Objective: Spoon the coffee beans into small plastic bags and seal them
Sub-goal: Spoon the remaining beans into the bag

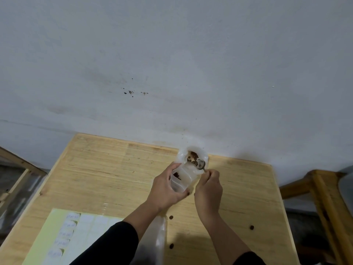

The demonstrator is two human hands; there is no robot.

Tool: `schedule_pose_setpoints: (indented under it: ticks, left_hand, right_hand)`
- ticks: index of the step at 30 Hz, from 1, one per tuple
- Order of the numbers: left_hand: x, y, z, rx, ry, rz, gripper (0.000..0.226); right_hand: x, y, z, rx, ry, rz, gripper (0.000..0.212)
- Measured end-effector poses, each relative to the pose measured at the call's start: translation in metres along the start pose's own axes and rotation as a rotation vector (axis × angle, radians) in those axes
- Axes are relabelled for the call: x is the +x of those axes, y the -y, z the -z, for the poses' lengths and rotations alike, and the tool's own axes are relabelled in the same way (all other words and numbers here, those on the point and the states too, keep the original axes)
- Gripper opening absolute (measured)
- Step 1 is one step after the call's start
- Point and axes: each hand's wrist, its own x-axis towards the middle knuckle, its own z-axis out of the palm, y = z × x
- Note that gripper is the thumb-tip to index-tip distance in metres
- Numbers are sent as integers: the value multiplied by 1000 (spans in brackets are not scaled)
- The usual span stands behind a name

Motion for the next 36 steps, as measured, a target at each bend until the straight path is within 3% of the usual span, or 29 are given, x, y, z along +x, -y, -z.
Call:
schedule_pose_setpoints:
  ticks: [5, 14, 23, 36]
  left_hand:
    - [-1, -1, 1, 6, 15, -16, 78]
    - [10, 2, 5, 2, 59, 20, 79]
    - [13, 12, 12, 70, -7, 70, 90]
    - [6, 8, 14, 89, 3, 58, 84]
  right_hand:
    - [2, -11, -4, 297, -22, -198, 18]
    - [21, -13, 0, 878, 193, -577, 19]
    - [32, -17, 10, 978, 147, -634, 18]
    - [33, -17, 18, 1050, 118, -650, 20]
